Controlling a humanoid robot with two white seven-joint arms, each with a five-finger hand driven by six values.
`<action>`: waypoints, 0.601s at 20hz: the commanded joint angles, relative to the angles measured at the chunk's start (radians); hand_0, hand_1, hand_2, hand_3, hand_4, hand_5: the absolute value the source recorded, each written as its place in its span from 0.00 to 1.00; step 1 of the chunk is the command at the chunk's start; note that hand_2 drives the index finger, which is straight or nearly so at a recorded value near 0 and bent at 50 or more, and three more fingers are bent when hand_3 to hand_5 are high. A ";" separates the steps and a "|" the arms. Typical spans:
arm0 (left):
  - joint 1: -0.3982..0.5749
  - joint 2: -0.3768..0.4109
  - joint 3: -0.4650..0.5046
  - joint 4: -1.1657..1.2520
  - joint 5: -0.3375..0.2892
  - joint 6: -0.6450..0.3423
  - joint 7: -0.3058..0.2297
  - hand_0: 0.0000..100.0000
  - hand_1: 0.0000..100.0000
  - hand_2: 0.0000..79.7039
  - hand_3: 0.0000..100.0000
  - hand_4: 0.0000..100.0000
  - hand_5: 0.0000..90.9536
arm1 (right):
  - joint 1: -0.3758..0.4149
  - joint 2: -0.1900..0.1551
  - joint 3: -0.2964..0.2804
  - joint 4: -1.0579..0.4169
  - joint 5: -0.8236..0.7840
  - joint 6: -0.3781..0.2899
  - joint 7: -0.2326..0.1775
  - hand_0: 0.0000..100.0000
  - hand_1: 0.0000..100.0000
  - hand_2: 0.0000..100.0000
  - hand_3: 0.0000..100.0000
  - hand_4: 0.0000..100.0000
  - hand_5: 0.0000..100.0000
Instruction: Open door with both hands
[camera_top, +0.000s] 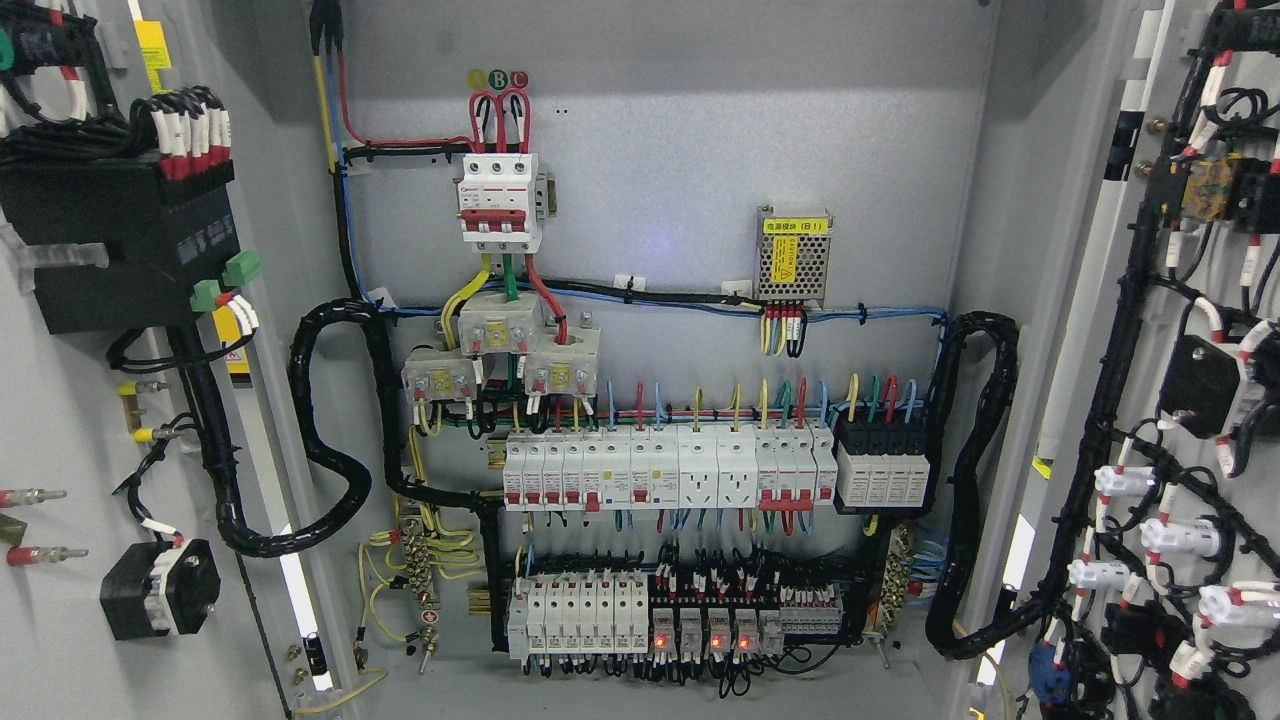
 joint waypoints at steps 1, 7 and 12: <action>-0.001 -0.015 -0.001 -0.026 0.000 0.000 -0.001 0.12 0.56 0.00 0.00 0.00 0.00 | -0.005 0.005 0.066 -0.005 0.002 0.003 -0.003 0.00 0.50 0.04 0.00 0.00 0.00; -0.001 -0.013 -0.001 -0.025 0.000 0.000 -0.001 0.12 0.56 0.00 0.00 0.00 0.00 | -0.005 0.007 0.095 -0.008 0.000 -0.001 -0.095 0.00 0.50 0.04 0.00 0.00 0.00; -0.001 -0.013 -0.001 -0.026 0.000 0.000 -0.001 0.12 0.56 0.00 0.00 0.00 0.00 | -0.019 0.007 0.105 -0.023 -0.001 -0.003 -0.106 0.00 0.50 0.04 0.00 0.00 0.00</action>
